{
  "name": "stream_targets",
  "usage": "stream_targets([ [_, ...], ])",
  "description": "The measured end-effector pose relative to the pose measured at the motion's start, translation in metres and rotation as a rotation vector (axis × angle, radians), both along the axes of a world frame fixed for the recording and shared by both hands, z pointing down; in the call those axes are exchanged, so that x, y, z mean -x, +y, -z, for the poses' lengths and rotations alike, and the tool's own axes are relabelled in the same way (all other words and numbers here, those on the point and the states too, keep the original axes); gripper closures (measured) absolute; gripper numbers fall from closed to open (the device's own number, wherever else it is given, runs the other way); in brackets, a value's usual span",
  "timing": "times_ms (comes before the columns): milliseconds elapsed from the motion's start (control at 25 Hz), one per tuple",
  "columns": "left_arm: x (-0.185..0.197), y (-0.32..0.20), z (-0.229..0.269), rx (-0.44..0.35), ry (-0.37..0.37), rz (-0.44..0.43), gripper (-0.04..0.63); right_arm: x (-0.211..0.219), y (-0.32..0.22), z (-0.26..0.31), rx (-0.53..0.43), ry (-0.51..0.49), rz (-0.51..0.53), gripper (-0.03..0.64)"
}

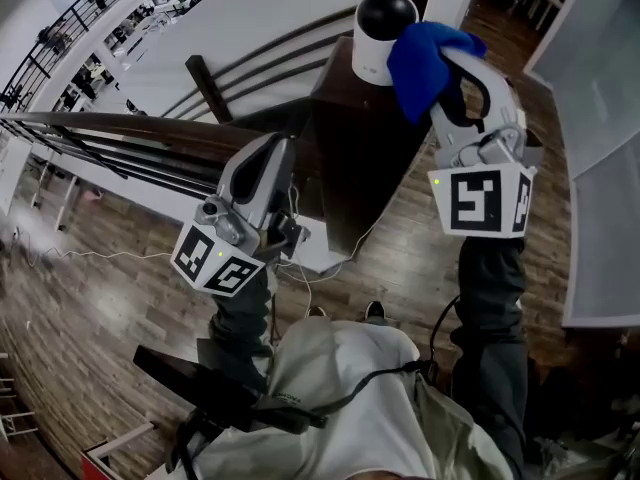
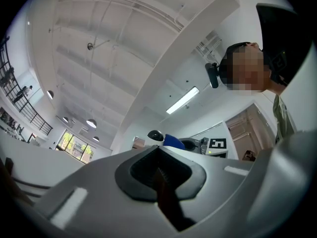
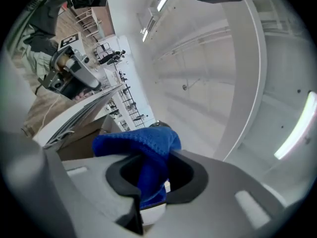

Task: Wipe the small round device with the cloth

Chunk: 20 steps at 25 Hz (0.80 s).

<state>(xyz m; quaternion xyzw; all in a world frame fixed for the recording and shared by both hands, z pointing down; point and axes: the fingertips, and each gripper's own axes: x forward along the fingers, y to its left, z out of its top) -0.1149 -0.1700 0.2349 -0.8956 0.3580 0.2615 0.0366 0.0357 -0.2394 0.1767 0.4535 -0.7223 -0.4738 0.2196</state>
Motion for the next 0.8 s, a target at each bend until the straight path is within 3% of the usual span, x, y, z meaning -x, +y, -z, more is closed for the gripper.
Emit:
stream_targets([
  [160, 0.003, 0.002, -0.001, 0.004, 0.004, 0.003, 0.604, 0.002, 0.001, 0.052, -0.169, 0.028, -0.083, 0.535],
  [400, 0.008, 0.011, -0.004, 0.006, 0.018, 0.019, 0.604, 0.04, 0.001, 0.062, -0.293, 0.261, -0.133, 0.535],
  [600, 0.011, 0.01, -0.01, 0.015, 0.014, 0.027, 0.604, 0.046, 0.011, 0.019, -0.276, 0.352, -0.12, 0.535],
  [800, 0.013, 0.009, -0.014, 0.028, 0.017, 0.024, 0.604, 0.06, 0.015, -0.035, -0.164, 0.476, -0.069, 0.535],
])
